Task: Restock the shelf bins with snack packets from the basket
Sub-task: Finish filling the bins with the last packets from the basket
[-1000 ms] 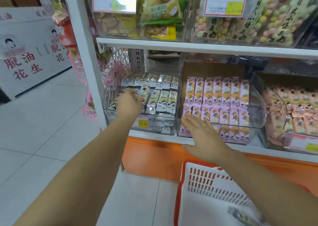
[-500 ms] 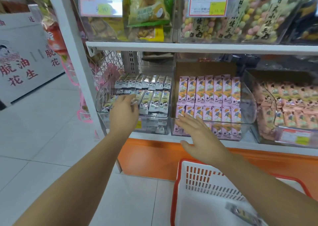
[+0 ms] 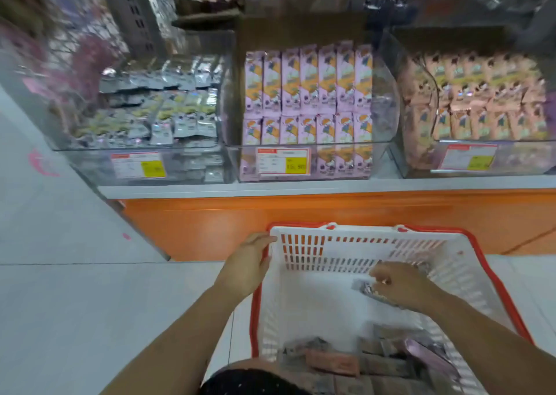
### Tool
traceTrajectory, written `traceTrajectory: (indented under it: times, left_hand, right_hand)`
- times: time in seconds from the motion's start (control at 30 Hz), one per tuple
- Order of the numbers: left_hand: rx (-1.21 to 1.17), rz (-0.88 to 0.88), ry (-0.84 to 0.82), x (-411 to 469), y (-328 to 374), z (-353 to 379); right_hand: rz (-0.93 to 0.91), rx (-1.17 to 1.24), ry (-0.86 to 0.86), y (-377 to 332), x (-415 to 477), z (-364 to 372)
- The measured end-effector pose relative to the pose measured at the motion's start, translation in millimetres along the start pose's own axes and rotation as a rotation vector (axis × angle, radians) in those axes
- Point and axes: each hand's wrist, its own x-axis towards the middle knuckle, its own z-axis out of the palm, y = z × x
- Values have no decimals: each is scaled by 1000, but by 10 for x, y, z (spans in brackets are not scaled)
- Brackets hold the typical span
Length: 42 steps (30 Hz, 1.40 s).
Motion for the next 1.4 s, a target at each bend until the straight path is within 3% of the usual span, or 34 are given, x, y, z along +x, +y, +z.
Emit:
traceTrajectory:
  times: [0.17,0.43,0.6,0.7,0.8,0.97,1.07,1.23,1.4]
  left_hand:
    - [119,-11,-123,186,-62,312]
    - [115,-41,-19,196,-94,508]
    - [106,-57,-7,201,-105,536]
    - [132,-47,-9,203,-128,547]
    - [183,-50,-54,206,-142,520]
    - [319,-67,-342,220,-46,308]
    - [316,-13,-412,124,121,164]
    - [5,109,-294,-223,386,-197]
    - [-117,152,-72,-585,487,-739]
  right_hand:
    - [185,-64,-112,603,299,453]
    - [167,-395,-328,851,914,947]
    - [173,-469,-389,941,1021,1109]
    - [85,-461,-388,818,1018,1126]
    - [-62,-404,-310,470,946,1033]
    - [-352,-342,-137,-250,650,678]
    - [-526,-300,-28,-616,341,338]
    - [-669,-149,132,-1052,-160,-53]
    - [-810,-72,254,-1491,-482,-392]
